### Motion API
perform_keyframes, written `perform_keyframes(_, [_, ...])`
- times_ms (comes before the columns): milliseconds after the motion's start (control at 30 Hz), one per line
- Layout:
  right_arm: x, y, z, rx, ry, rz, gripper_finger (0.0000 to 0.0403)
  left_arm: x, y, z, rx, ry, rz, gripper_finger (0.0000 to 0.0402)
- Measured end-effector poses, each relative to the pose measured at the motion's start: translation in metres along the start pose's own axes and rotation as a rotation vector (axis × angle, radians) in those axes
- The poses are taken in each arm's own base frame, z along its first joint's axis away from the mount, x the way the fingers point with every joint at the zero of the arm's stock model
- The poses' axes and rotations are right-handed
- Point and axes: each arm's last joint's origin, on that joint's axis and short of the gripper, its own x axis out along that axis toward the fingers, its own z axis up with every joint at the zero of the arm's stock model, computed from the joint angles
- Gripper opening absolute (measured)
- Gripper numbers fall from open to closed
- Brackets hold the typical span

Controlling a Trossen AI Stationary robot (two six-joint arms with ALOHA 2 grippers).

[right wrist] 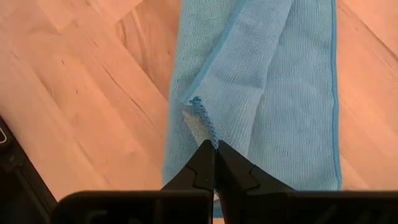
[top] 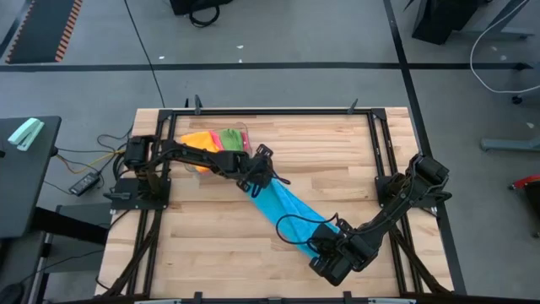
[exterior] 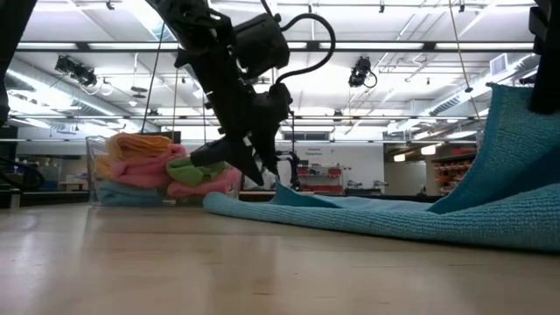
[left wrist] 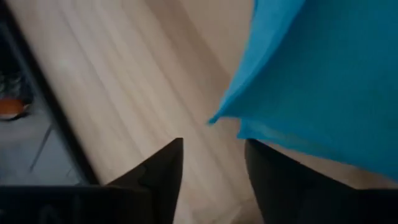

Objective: Fold microfiber towels
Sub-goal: Fold the blue microfiber towel

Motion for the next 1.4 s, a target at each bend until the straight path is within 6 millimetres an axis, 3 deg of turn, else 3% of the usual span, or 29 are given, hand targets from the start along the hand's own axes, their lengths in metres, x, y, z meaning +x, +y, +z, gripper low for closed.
perform_keyframes(200, [0.0, 0.0, 0.0, -0.007, 0.0, 0.0, 0.0012, 0.004, 0.006, -0.005, -0.039, -0.081, -0.054, 0.0197])
perform_keyframes(500, [0.0, 0.0, 0.0, -0.007, -0.002, 0.002, 0.0012, 0.005, 0.007, -0.003, -0.037, -0.13, -0.073, 0.0144])
perform_keyframes(933, [0.0, 0.002, 0.001, 0.0, -0.03, 0.016, 0.0012, 0.028, -0.003, 0.0, 0.066, -0.102, -0.064, 0.0104])
perform_keyframes(1200, [0.0, 0.002, 0.001, -0.008, -0.042, 0.014, 0.0012, 0.027, -0.005, 0.003, 0.07, -0.072, -0.043, 0.0013])
perform_keyframes(1400, [0.0, 0.002, 0.001, -0.098, -0.061, 0.009, 0.0012, 0.007, -0.011, 0.013, 0.083, -0.076, -0.029, 0.0016])
